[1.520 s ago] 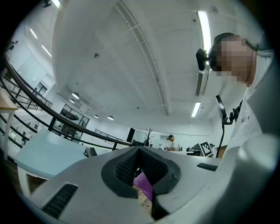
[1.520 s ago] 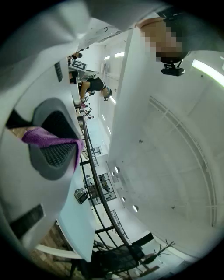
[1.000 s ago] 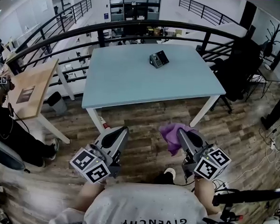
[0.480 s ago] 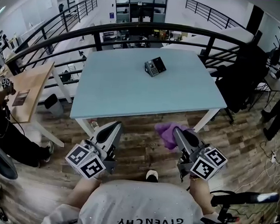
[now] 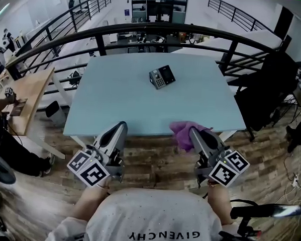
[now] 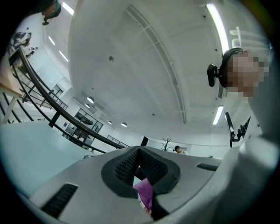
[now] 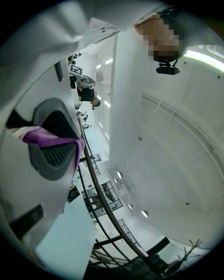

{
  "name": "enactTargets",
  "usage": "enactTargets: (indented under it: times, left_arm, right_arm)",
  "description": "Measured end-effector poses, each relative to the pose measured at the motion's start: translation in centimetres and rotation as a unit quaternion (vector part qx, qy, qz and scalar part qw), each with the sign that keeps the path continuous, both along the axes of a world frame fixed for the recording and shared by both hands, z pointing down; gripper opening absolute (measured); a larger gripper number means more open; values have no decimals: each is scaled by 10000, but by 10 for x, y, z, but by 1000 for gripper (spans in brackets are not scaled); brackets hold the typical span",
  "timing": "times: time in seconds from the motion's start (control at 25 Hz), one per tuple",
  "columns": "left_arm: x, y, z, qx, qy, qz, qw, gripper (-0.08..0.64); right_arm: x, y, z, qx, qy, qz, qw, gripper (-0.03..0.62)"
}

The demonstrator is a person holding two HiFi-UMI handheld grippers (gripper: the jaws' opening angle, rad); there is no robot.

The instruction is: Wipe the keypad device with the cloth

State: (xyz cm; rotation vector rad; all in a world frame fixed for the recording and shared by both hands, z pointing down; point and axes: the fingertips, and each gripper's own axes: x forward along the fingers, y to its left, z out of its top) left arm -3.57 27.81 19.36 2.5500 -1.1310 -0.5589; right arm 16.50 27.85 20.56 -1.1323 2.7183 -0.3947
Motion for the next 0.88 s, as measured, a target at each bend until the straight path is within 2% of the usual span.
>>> enactTargets:
  times: [0.08, 0.24, 0.48, 0.68, 0.88]
  left_arm:
    - [8, -12, 6, -59, -2, -65, 10000, 5]
    - [25, -32, 13, -17, -392, 16, 9992, 5]
    - [37, -76, 20, 13, -437, 241, 9988, 5]
    - [32, -137, 34, -146, -625, 201, 9977, 5]
    - [30, -210, 32, -175, -752, 176, 9969, 5]
  right_arm:
    - [7, -13, 2, 11, -37, -24, 10000, 23]
    - [15, -38, 3, 47, -104, -27, 9999, 23]
    - [10, -82, 14, -95, -142, -125, 9998, 23]
    - [-2, -128, 14, -14, 15, -290, 9996, 23]
    - [-13, -197, 5, 102, -135, -343, 9993, 23]
